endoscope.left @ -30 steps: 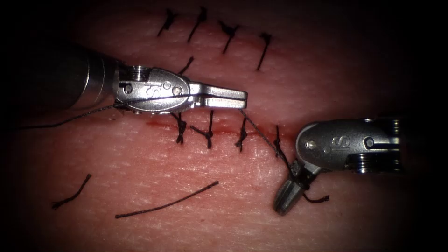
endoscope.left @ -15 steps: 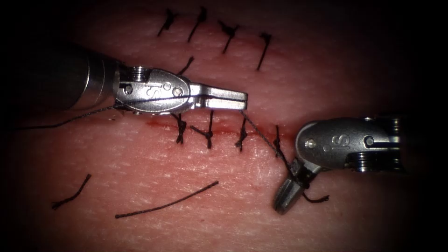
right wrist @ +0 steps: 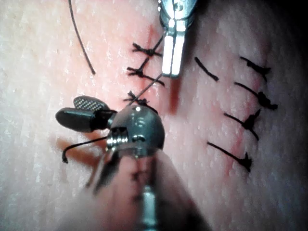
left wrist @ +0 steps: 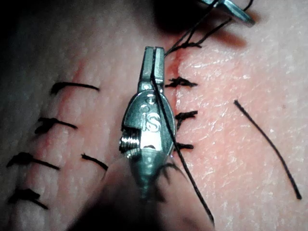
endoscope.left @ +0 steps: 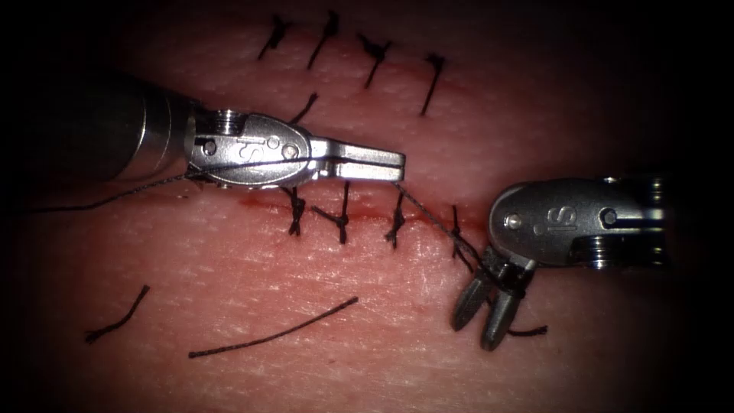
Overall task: Wound Closure
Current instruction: Grab the suture tail with the right jaws.
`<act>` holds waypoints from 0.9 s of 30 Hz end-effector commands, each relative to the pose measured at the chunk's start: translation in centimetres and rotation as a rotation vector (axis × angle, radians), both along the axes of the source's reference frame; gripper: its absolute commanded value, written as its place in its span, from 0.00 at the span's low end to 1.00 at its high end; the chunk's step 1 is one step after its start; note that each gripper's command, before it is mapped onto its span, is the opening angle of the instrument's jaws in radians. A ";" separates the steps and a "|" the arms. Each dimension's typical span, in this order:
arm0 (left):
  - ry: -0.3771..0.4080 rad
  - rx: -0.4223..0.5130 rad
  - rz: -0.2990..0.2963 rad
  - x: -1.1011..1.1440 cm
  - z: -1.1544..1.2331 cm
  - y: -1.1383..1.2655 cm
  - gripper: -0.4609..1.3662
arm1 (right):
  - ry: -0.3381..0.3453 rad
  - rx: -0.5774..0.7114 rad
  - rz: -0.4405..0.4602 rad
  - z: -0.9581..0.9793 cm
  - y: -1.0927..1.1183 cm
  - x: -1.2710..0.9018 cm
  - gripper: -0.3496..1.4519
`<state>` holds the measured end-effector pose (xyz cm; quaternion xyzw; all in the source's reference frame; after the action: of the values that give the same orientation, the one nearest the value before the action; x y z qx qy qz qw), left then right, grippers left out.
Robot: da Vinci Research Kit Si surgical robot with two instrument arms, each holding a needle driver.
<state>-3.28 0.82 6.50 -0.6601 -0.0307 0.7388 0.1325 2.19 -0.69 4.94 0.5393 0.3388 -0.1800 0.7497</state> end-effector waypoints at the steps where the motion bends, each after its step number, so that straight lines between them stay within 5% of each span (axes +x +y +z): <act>1: -0.001 0.001 0.002 0.01 0.00 0.01 0.06 | 0.000 0.003 0.000 0.00 0.00 0.01 0.65; 15: -0.007 -0.001 0.007 -0.03 -0.09 -0.04 0.06 | -0.093 -0.048 -0.052 -0.02 0.08 -0.05 0.76; 27: -0.012 -0.001 0.012 -0.06 -0.12 -0.09 0.06 | 0.089 -0.161 -0.149 0.09 0.11 -0.07 0.72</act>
<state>-3.34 0.73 6.37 -0.6640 -0.0343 0.7359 0.1284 2.12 -0.59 5.03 0.4916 0.3150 -0.2874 0.7593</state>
